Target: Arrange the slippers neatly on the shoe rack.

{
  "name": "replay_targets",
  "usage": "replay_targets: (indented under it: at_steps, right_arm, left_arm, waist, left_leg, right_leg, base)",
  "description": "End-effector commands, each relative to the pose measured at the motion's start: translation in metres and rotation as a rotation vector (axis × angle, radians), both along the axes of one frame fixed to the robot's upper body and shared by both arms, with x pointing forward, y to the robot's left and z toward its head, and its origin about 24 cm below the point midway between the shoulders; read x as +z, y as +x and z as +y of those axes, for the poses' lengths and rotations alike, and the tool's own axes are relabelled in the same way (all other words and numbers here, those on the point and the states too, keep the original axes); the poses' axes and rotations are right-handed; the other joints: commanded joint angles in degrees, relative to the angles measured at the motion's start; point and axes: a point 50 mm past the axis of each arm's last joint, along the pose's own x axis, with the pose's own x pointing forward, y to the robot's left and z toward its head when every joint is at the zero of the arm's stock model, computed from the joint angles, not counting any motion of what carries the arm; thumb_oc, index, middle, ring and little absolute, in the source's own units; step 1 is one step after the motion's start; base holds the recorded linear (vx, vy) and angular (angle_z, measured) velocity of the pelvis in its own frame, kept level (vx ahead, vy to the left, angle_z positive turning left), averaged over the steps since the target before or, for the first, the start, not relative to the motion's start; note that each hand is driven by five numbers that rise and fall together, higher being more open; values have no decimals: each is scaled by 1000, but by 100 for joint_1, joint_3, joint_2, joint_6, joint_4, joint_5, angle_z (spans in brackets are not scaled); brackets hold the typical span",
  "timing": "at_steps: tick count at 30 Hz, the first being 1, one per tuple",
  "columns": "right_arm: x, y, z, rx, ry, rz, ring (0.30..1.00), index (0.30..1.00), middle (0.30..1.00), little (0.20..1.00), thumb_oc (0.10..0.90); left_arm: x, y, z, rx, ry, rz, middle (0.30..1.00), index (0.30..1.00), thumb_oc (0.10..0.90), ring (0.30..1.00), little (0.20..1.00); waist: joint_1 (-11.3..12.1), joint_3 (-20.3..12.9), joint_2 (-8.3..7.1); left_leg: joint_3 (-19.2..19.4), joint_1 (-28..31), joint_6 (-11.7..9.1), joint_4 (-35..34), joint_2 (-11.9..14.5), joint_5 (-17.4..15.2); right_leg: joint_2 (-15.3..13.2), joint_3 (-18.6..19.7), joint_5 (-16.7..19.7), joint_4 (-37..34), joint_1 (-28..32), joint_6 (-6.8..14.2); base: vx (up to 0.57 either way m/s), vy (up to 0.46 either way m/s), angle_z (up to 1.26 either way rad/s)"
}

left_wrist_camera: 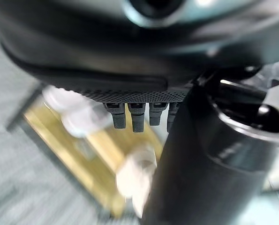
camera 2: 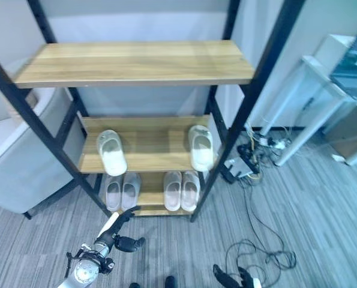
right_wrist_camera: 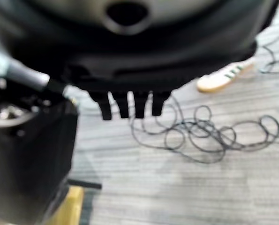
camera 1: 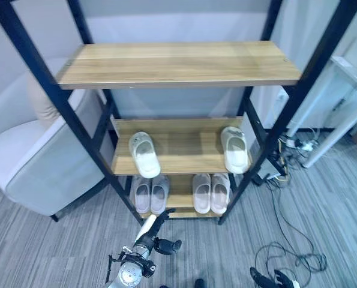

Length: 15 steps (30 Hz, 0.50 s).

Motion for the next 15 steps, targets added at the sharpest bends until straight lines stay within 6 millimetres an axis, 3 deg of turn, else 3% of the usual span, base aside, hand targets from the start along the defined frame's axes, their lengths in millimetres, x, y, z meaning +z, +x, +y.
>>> replay_targets:
  at_steps: [1,3,7,9,15]
  right_arm:
    - [13,23,-7,18,-41,-100,900,900,900,900,800]
    - [12,21,-6,10,-28,-97,900,900,900,900,800]
    - [12,10,-13,4,-22,-78,900,900,900,900,800]
    - [10,7,-11,35,-8,-50,900,900,900,900,800]
    - [6,-5,-8,98,16,0,900,900,900,900,800]
  left_arm:
    - [33,15,0,-51,-97,-130,900,900,800,900,900]
    - [44,18,-2,-103,-123,-158,900,900,800,900,900]
    - [73,21,-6,-214,-250,-169,900,900,800,900,900]
    - [84,23,-9,-297,-213,-201,900,900,800,900,900]
    - [121,35,-15,-320,-306,-325,900,900,800,900,900]
  waist:
    - [184,77,64]
    - [131,70,124]
    - [-32,-36,95]
    - [-18,-152,63]
    - [-52,-318,18]
  left_leg:
    - [-157,-530,-40,428,-77,-310]
    - [-210,-485,-62,430,4,-330]
    - [-285,-362,-77,391,-137,-375]
    - [-268,-321,-110,316,-139,-315]
    - [-320,-1,-226,-190,-49,-63]
  right_leg:
    - [-682,-665,-352,569,61,700]
    - [-874,-655,-333,688,5,710]
    - [-855,-103,-205,48,255,771]
    - [-849,-118,-92,-285,452,765]
    - [-682,-205,74,-870,863,691]
  base:
    - [-55,-72,-127]
    - [7,-52,-54]
    - [53,-56,22]
    - [65,-105,13]
    - [52,-107,-1]
